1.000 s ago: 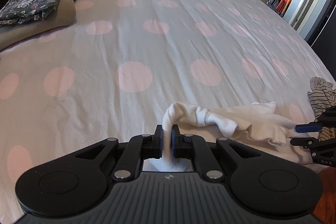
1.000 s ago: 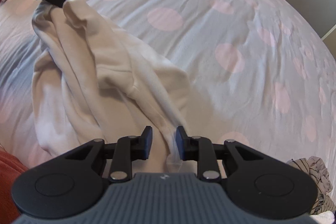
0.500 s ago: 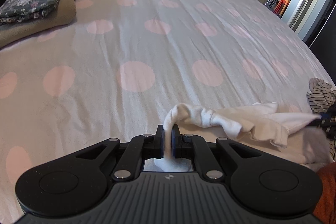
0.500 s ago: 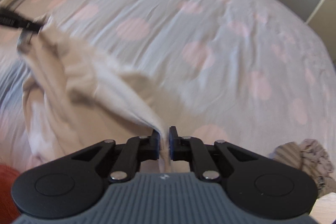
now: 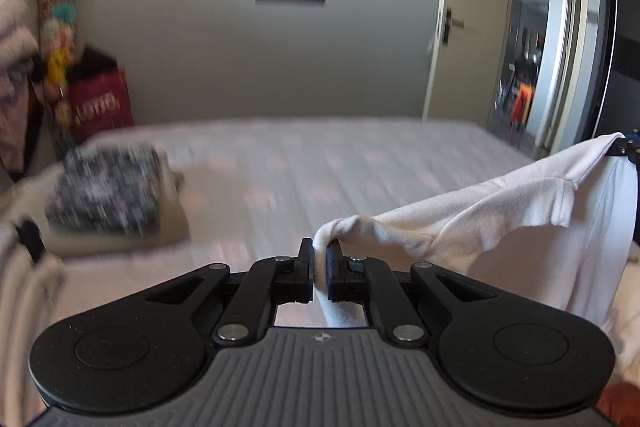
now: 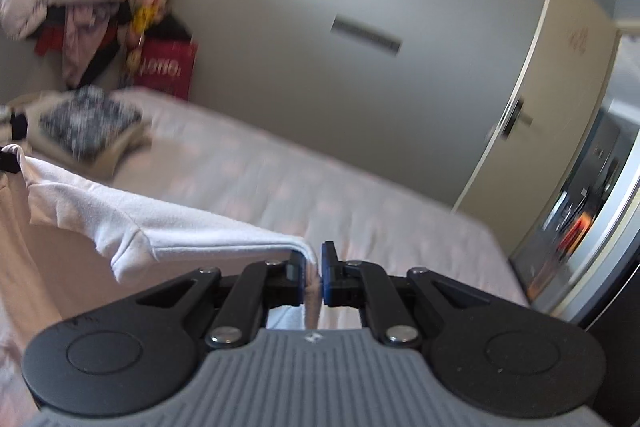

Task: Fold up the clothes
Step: 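Lift the white shirt with both grippers and shake it out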

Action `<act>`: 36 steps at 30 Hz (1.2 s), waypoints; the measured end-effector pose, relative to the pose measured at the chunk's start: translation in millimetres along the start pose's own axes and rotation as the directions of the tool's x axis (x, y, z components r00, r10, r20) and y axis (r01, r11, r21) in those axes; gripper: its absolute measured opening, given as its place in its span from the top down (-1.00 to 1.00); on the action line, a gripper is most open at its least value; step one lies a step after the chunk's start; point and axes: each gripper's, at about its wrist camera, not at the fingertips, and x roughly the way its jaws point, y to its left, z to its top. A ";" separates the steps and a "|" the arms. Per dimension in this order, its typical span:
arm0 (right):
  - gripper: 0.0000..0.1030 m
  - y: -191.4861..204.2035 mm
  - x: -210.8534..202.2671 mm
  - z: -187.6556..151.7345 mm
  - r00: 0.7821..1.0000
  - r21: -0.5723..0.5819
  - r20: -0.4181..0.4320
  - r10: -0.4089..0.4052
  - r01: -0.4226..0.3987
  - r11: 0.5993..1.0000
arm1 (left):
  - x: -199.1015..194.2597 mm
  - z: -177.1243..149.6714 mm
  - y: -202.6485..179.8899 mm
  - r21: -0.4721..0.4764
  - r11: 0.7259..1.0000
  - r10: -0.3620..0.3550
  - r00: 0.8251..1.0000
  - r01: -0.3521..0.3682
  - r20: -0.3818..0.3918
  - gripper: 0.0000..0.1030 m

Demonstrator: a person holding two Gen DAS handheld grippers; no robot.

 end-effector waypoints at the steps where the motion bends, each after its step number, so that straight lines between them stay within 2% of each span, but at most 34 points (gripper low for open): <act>1: 0.83 -1.0 -8.1 9.1 1.000 0.007 0.028 -0.010 0.010 1.000 | -11.9 15.0 1.2 0.009 1.000 0.010 0.999 -0.011 0.041 0.92; 4: 0.82 -4.2 -32.4 36.3 0.993 0.031 0.111 -0.041 0.038 0.999 | -49.4 58.3 3.8 0.021 1.000 0.020 0.989 -0.024 0.150 0.92; 8: 0.82 -8.3 -64.8 72.7 0.972 0.067 0.219 -0.085 0.072 0.995 | -83.2 95.3 -3.7 0.066 0.996 0.049 0.971 -0.066 0.233 0.92; 11: 0.82 -11.2 -88.5 97.3 0.949 0.092 0.292 -0.116 0.093 0.991 | -96.5 107.6 -14.5 0.095 0.992 0.058 0.964 -0.086 0.260 0.92; 16: 0.82 -14.1 -122.4 114.1 0.919 0.105 0.367 -0.144 0.113 0.988 | -106.8 108.9 -32.8 0.129 0.988 0.052 0.959 -0.091 0.278 0.92; 18: 0.82 -15.2 -136.0 120.9 0.905 0.110 0.397 -0.156 0.121 0.986 | -116.5 110.1 -36.8 0.145 0.984 0.053 0.952 -0.101 0.303 0.92; 22: 0.82 -17.5 -163.2 134.4 0.873 0.122 0.453 -0.177 0.136 0.983 | -151.3 122.3 -38.7 0.138 0.984 0.046 0.918 -0.108 0.393 0.92; 25: 0.82 -19.2 -183.5 144.5 0.847 0.132 0.495 -0.193 0.147 0.980 | -180.3 124.9 -43.3 0.146 0.983 0.030 0.885 -0.110 0.465 0.92; 30: 0.82 -25.4 -215.4 121.2 0.841 0.173 0.509 -0.183 0.108 0.979 | -216.3 114.9 -50.7 0.152 0.983 -0.001 0.827 -0.102 0.562 0.92; 31: 0.82 -25.3 -219.8 117.1 0.837 0.175 0.516 -0.179 0.102 0.979 | -215.7 114.3 -49.5 0.150 0.983 0.001 0.827 -0.103 0.562 0.92; 35: 0.81 -22.6 -227.9 107.7 0.828 0.171 0.538 -0.160 0.079 0.982 | -197.7 114.5 -42.0 0.145 0.983 0.021 0.848 -0.114 0.530 0.92; 36: 0.81 -20.6 -222.3 105.4 0.833 0.166 0.532 -0.152 0.073 0.983 | -193.2 114.6 -40.2 0.144 0.983 0.026 0.853 -0.117 0.521 0.92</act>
